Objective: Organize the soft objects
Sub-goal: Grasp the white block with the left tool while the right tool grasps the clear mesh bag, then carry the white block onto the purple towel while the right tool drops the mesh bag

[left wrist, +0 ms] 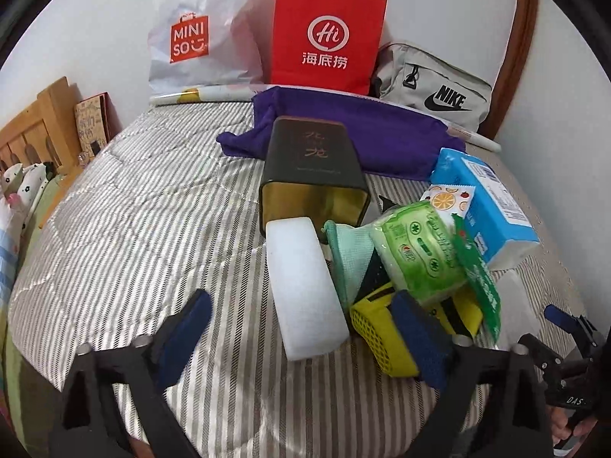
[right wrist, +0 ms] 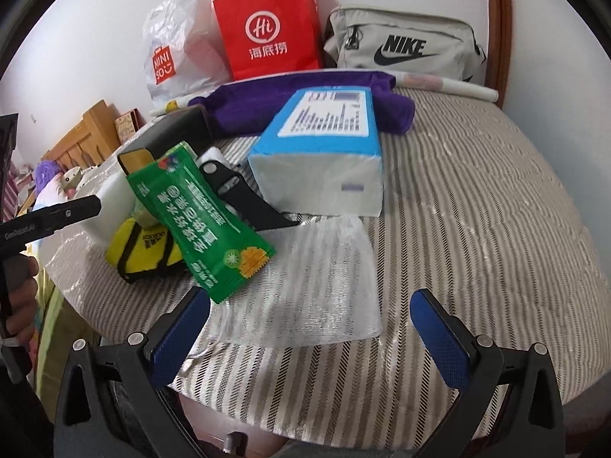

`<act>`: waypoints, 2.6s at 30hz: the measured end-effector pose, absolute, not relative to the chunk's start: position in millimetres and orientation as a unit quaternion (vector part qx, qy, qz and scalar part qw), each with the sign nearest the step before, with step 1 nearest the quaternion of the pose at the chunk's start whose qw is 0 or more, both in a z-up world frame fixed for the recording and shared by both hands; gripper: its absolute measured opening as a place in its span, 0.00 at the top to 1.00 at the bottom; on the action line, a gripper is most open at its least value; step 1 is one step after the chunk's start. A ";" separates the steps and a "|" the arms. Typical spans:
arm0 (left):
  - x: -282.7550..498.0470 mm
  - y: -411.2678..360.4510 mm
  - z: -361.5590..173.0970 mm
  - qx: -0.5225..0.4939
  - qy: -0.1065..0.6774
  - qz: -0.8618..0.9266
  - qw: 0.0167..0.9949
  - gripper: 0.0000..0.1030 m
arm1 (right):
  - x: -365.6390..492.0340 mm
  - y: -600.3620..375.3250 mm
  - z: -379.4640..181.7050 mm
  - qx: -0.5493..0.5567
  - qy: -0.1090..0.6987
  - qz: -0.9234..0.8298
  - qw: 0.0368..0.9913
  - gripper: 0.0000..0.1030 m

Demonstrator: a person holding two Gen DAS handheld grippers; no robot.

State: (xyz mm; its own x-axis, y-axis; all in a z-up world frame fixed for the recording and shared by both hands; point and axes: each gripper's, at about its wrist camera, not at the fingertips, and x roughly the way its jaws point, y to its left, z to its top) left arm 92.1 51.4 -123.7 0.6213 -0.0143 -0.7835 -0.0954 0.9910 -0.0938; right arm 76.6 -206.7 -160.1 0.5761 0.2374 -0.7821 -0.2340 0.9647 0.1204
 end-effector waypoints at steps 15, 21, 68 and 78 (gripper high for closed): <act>100.1 56.8 -139.6 -0.059 0.418 0.002 0.907 0.54 | 76.6 -178.6 -180.9 -0.053 0.428 0.120 0.894 0.00; 99.3 59.2 -142.4 -0.076 0.417 -0.016 0.906 0.61 | 78.4 -177.2 -181.1 -0.054 0.420 0.111 0.899 0.03; 74.5 70.9 -91.4 -0.096 0.375 -0.006 0.922 0.67 | 33.9 -204.4 -97.1 -0.043 0.348 0.155 0.924 0.95; 81.3 76.3 -70.7 -0.089 0.372 0.001 0.924 0.67 | 46.4 -203.8 -68.8 -0.038 0.329 0.169 0.928 0.95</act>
